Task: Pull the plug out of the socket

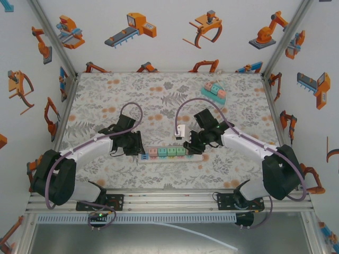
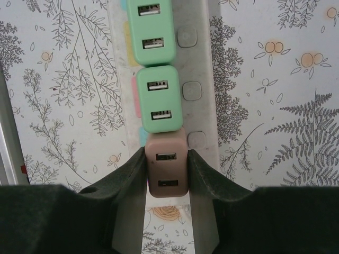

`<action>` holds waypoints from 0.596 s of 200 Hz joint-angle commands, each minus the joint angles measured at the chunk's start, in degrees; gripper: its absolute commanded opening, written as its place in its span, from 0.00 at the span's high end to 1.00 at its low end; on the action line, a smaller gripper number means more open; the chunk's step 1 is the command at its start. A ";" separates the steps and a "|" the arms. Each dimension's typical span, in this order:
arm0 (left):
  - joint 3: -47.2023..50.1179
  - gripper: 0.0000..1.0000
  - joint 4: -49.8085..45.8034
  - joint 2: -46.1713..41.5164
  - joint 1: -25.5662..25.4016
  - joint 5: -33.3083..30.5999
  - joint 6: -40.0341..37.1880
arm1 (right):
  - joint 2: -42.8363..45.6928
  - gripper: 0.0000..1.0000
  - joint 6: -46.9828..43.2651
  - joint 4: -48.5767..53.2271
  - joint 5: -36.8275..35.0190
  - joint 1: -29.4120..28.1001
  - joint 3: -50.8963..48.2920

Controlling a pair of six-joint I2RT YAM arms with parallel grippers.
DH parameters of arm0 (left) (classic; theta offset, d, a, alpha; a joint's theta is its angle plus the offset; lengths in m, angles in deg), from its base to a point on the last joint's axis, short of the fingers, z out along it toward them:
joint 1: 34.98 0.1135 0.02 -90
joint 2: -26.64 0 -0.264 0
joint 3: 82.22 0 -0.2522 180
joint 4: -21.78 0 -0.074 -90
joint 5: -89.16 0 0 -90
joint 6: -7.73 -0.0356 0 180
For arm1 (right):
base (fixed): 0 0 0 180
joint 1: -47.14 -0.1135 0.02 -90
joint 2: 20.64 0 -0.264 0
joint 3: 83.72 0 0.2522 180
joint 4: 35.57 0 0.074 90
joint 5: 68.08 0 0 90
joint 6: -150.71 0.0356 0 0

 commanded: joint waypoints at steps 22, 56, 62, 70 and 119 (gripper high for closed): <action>3.05 0.61 -4.85 4.14 0.18 -12.27 -1.87 | 4.48 0.81 4.65 -3.29 4.49 -0.51 0.54; 3.19 0.61 -3.95 2.83 0.17 -10.92 -1.90 | 9.58 0.81 11.15 -8.65 3.37 0.26 -2.68; 3.15 0.61 -3.69 2.58 0.16 -10.65 -1.81 | 10.20 0.81 12.60 -9.36 3.21 0.28 -3.30; 3.13 0.61 -3.43 2.33 0.20 -10.03 -1.64 | 10.98 0.81 14.46 -9.91 2.85 0.28 -3.91; 0.61 0.53 -4.44 -3.15 0.21 -7.35 -1.17 | 16.78 0.85 40.03 -10.24 -7.22 0.29 -4.01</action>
